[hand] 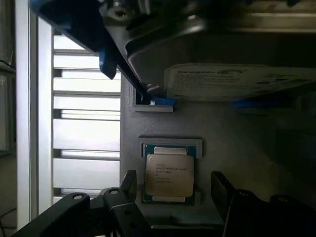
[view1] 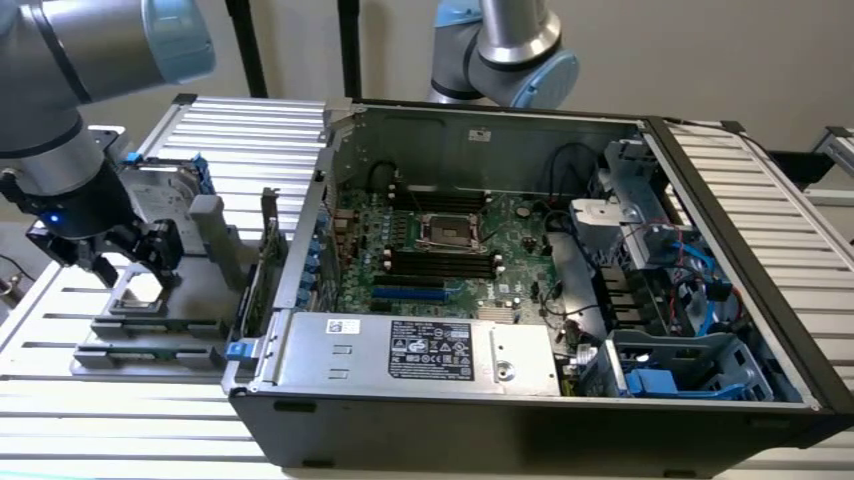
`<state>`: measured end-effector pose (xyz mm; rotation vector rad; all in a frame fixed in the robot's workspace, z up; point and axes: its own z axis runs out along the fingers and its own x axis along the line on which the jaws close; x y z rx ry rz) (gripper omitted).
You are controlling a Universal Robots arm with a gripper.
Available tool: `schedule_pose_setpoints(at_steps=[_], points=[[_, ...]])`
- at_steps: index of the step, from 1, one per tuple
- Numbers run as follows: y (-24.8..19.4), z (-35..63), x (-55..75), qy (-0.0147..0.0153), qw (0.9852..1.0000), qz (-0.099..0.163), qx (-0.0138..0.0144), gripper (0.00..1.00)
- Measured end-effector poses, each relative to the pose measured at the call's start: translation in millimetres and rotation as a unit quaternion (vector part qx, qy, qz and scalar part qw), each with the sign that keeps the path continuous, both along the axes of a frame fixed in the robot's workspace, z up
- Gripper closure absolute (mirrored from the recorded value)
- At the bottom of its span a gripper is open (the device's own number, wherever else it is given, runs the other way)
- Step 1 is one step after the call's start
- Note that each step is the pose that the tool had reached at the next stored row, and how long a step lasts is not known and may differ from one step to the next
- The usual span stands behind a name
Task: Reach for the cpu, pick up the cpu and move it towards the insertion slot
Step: 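Pick up the cpu and move it towards the insertion slot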
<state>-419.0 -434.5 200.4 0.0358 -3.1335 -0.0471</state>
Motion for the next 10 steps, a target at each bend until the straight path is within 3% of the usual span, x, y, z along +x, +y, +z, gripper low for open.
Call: schedule_pose_setpoints(at_steps=[4,10], points=[[0.0,-4.5,0.0,-0.0017,1.0,0.0,-0.0011,0.29],[0.0,-7.5,-0.4,-0.0017,1.0,0.0,-0.0038,0.29]])
